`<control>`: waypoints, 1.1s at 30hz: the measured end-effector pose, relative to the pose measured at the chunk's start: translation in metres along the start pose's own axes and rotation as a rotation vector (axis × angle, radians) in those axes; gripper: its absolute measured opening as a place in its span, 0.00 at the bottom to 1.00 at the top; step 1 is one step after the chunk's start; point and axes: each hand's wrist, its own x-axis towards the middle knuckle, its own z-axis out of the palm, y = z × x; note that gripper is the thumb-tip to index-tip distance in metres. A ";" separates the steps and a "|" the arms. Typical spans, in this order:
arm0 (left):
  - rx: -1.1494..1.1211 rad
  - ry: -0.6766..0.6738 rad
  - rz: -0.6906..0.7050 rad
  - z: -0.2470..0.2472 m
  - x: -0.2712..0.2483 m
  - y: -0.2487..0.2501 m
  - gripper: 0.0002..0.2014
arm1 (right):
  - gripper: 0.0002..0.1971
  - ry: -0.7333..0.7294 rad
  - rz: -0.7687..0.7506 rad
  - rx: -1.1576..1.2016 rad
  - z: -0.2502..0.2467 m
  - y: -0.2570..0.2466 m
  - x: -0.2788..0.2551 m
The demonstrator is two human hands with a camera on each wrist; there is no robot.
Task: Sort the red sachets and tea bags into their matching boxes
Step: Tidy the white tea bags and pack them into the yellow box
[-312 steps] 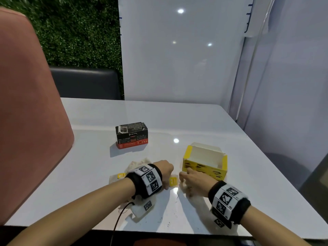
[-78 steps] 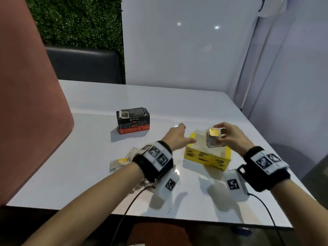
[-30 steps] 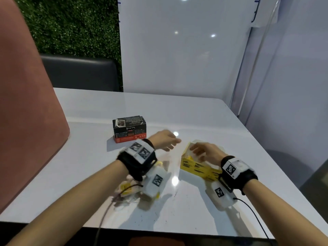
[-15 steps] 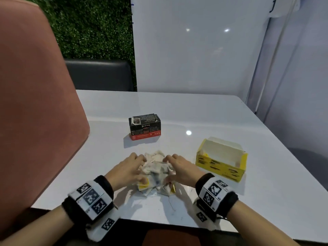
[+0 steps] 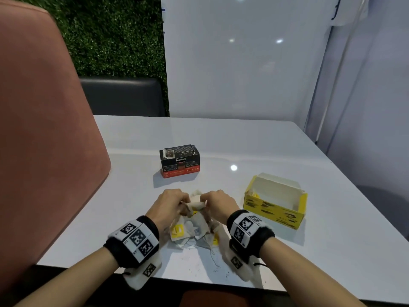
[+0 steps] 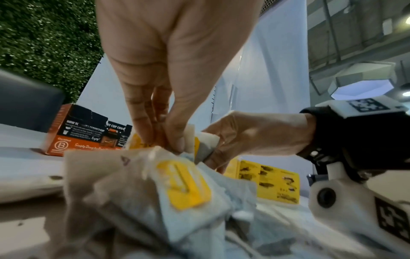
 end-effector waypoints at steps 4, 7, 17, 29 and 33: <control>-0.042 0.063 -0.002 -0.015 0.009 -0.003 0.06 | 0.09 -0.037 -0.009 0.133 -0.011 0.004 0.004; -0.036 0.120 -0.042 -0.028 0.015 -0.008 0.05 | 0.14 -0.195 -0.030 0.096 -0.013 0.003 0.002; -0.539 0.129 -0.193 -0.065 -0.001 -0.006 0.01 | 0.08 -0.082 0.011 0.195 -0.011 0.001 -0.005; -1.107 -0.124 -0.298 -0.041 -0.021 0.006 0.09 | 0.11 0.154 0.152 1.334 -0.046 0.027 -0.053; -1.144 -0.188 -0.264 -0.026 -0.028 0.024 0.10 | 0.19 0.262 0.174 1.478 -0.028 0.028 -0.073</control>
